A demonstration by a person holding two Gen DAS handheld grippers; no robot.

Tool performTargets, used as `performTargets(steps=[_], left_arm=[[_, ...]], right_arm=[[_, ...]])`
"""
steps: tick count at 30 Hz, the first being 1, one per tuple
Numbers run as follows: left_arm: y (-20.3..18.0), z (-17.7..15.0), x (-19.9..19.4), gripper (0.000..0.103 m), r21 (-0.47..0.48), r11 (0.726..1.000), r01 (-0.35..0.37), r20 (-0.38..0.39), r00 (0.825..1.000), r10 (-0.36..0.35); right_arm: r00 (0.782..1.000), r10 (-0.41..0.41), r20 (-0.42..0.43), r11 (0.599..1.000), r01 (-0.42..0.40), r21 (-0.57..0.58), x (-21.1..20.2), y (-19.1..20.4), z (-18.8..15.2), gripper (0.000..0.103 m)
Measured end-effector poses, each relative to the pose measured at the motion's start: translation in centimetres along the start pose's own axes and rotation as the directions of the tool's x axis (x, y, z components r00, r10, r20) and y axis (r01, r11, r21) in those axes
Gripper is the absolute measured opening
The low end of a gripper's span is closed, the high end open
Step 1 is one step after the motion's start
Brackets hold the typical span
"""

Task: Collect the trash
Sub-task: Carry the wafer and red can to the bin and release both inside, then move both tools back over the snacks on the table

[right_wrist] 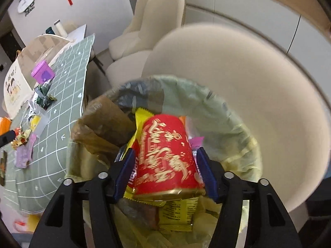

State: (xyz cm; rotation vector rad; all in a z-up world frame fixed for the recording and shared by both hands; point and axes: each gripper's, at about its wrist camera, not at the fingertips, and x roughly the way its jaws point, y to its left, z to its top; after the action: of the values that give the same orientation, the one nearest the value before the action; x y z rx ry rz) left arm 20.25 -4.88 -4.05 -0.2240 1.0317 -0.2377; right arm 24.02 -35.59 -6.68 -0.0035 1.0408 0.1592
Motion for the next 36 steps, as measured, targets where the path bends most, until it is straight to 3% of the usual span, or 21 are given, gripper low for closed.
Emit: performTargets(steps=[9, 15, 22, 25, 30, 36], left_arm=[[5.5, -0.4, -2.1, 0.024, -0.034, 0.997, -0.072, 0.057, 0.996, 0.074], [12.4, -2.4, -5.1, 0.024, -0.089, 0.982, -0.169, 0.101, 0.979, 0.178], [22.2, -6.3, -8.8, 0.024, -0.237, 0.935, -0.264, 0.095, 0.952, 0.292], [24.9, -8.1, -9.8, 0.024, -0.287, 0.922, -0.26, 0.084, 0.952, 0.295], [26.5, -10.2, -10.4, 0.024, -0.298, 0.928, -0.222, 0.079, 0.963, 0.256], [25.8, -11.8, -9.9, 0.027, -0.314, 0.938, -0.145, 0.068, 0.982, 0.175]], right_arm=[[0.994, -0.035, 0.108, 0.998, 0.04, -0.039, -5.3, 3.4, 0.0, 0.063], [0.994, 0.024, 0.108, 0.997, -0.016, -0.069, -6.4, 8.5, 0.2, 0.063], [0.989, 0.119, 0.091, 0.971, -0.097, -0.217, -5.1, 17.6, -0.5, 0.063], [0.984, 0.159, 0.077, 0.959, -0.135, -0.25, -4.2, 20.6, -1.1, 0.062], [0.967, 0.252, 0.026, 0.921, -0.232, -0.312, -2.9, 25.1, -2.2, 0.062], [0.97, 0.242, -0.008, 0.887, -0.224, -0.403, -1.8, 29.2, -3.5, 0.062]])
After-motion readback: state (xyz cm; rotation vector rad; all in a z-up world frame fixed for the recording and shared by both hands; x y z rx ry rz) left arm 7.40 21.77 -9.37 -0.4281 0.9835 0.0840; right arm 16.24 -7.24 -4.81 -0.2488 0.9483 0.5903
